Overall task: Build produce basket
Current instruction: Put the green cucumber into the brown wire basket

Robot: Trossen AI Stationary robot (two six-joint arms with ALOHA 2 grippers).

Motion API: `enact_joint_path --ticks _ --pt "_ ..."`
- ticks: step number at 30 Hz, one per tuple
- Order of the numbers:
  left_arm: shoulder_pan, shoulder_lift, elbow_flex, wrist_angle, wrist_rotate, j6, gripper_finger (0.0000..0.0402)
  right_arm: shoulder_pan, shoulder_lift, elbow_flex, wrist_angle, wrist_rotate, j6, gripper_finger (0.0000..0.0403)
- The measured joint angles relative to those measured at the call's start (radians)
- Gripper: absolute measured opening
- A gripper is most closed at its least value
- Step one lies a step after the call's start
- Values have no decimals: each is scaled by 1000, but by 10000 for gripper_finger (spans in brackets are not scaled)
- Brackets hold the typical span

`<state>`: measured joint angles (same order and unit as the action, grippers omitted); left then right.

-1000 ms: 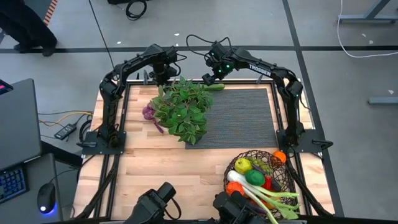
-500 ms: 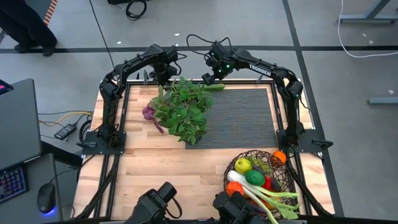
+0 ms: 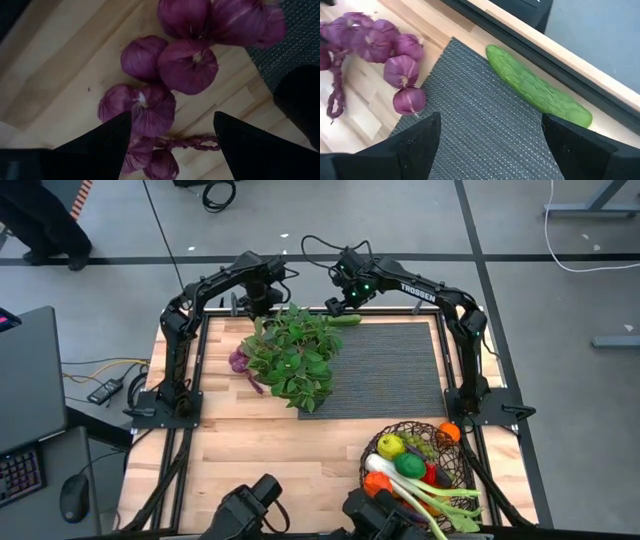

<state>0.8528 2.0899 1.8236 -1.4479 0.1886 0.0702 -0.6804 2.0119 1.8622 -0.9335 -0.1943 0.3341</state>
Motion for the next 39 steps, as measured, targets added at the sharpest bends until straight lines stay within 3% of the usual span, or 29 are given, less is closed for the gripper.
enact_joint_path --ticks 5,14,24,33,39 --pt "0 -3 0 -29 0 -83 288 4 0 0 -1 11 88 348" --pt "-21 -63 0 -85 0 -116 288 20 0 -1 -36 57 66 348" --pt "-33 -141 0 -124 -1 -164 288 30 0 -115 26 49 182 348" --pt "-25 -255 2 -123 -39 -227 288 66 0 -133 87 180 -108 348" --pt "-39 -370 3 -122 -38 -317 288 74 52 -132 67 241 -133 348"
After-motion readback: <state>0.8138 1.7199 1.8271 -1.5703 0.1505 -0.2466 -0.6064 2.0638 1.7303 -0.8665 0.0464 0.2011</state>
